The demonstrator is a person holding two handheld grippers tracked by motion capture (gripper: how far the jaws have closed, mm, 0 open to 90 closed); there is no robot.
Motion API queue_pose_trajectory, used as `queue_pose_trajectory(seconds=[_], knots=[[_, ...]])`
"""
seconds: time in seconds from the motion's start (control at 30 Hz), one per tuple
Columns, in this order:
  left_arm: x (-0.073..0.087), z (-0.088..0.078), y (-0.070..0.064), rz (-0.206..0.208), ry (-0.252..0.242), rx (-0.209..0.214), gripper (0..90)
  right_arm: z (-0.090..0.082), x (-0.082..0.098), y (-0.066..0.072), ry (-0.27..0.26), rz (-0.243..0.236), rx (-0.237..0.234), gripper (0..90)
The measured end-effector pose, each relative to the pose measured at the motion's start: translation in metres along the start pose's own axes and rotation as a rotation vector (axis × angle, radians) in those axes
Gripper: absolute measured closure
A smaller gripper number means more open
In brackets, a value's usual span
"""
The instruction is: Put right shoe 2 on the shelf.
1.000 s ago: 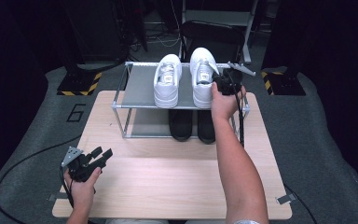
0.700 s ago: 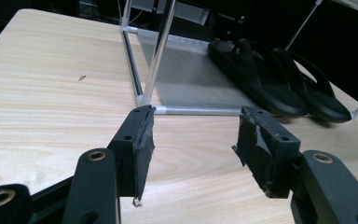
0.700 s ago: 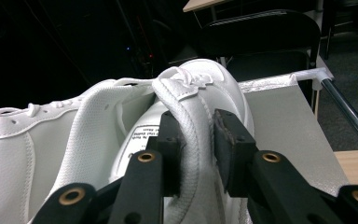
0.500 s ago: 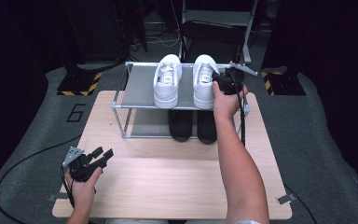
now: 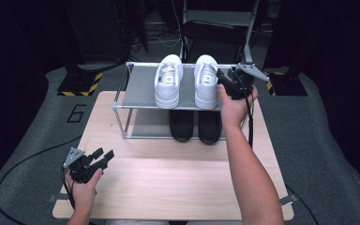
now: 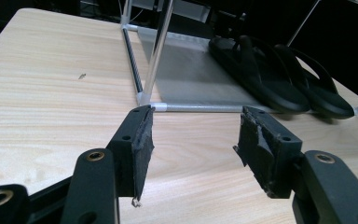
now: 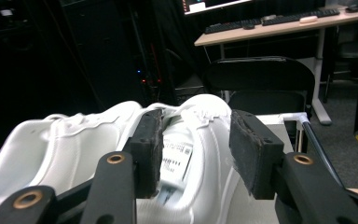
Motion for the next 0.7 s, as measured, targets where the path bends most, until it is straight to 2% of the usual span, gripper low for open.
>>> queue_pose_trajectory(seconds=[0.1,0.2,0.43,0.57,0.7], knots=[[0.0,0.0,0.001,-0.001,-0.003,0.001,44.8,-0.013,0.004,-0.001,-0.009,-0.018,-0.009,54.7],[0.0,0.0,0.0,0.0,0.003,0.001,44.9,-0.029,0.011,-0.003,-0.013,-0.016,-0.022,54.4],[0.0,0.001,0.0,0.0,0.006,-0.002,44.9,-0.067,0.04,-0.002,-0.015,-0.078,-0.052,53.4],[0.001,0.001,0.0,0.0,0.01,-0.002,44.9,-0.086,0.063,-0.002,0.002,-0.08,-0.083,52.9],[0.001,0.0,0.0,0.004,0.013,-0.002,44.8,-0.102,0.087,-0.004,0.02,-0.049,-0.113,52.6]])
Point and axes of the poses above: each handheld gripper's, and its own axes: z roughly forward along the jaws, x roughly out of its underside, y roughly to its left, the point moved 3 cm from there along z, roughly forward along the jaws, and after that the axes turned 3 degrees about x, right-handed, at the moved point
